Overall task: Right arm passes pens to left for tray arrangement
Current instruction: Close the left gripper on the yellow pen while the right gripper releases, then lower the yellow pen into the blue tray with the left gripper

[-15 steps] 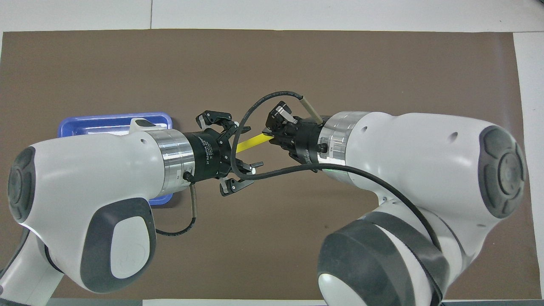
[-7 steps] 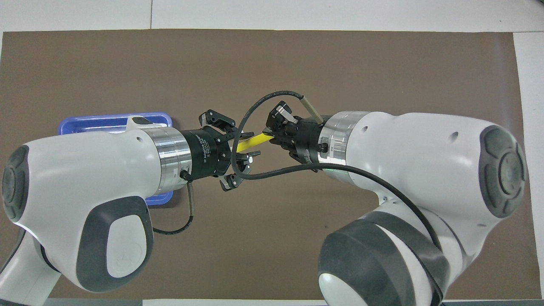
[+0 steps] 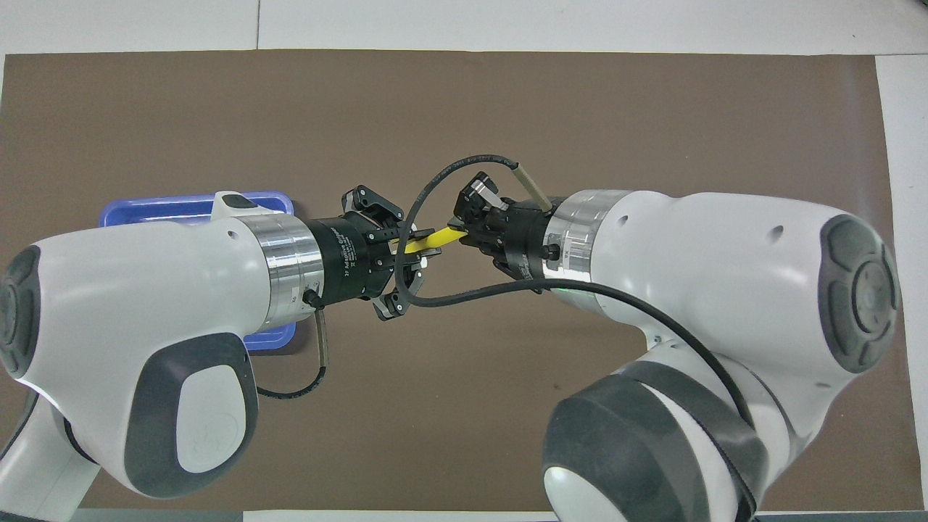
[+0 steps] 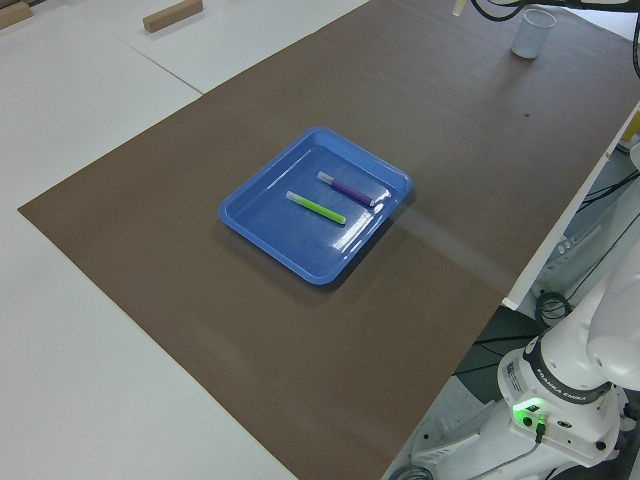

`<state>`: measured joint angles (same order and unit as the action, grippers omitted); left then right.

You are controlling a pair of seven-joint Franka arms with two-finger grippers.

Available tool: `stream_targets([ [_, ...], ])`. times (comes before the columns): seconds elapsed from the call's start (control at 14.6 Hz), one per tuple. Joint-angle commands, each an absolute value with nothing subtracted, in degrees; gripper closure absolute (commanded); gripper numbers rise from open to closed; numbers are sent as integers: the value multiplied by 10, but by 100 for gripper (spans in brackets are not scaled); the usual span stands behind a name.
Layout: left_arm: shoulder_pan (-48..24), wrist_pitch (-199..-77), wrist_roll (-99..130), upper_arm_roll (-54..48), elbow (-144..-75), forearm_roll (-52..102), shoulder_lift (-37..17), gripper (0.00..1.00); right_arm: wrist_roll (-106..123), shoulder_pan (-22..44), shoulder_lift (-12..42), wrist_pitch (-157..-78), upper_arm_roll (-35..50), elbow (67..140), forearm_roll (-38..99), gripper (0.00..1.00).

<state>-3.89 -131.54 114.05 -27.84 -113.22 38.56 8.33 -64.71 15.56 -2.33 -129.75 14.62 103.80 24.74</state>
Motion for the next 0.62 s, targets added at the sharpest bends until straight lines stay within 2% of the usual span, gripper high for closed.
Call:
stream_targets([
  [0.0,-30,-1307,1124,-274,-1124,392,80,100,-641,147,-35,-1306,149,1054,260,100],
  [0.07,-28,-1307,1124,-274,-1124,392,80,100,-641,147,-34,-1306,149,1053,260,100],
  [0.14,-27,-1307,1123,-274,-1124,392,80,100,-641,147,-34,-1306,149,1054,260,95],
  [0.21,-27,-1307,1123,-274,-1123,392,80,100,-642,147,-34,-1306,149,1053,260,59],
  [0.27,-26,-1307,1123,-274,-1123,392,80,100,-642,147,-35,-1304,149,1053,260,1],
  [0.55,-19,-1309,1120,-274,-1123,392,80,100,-620,143,-35,-1282,145,1052,258,0],
])
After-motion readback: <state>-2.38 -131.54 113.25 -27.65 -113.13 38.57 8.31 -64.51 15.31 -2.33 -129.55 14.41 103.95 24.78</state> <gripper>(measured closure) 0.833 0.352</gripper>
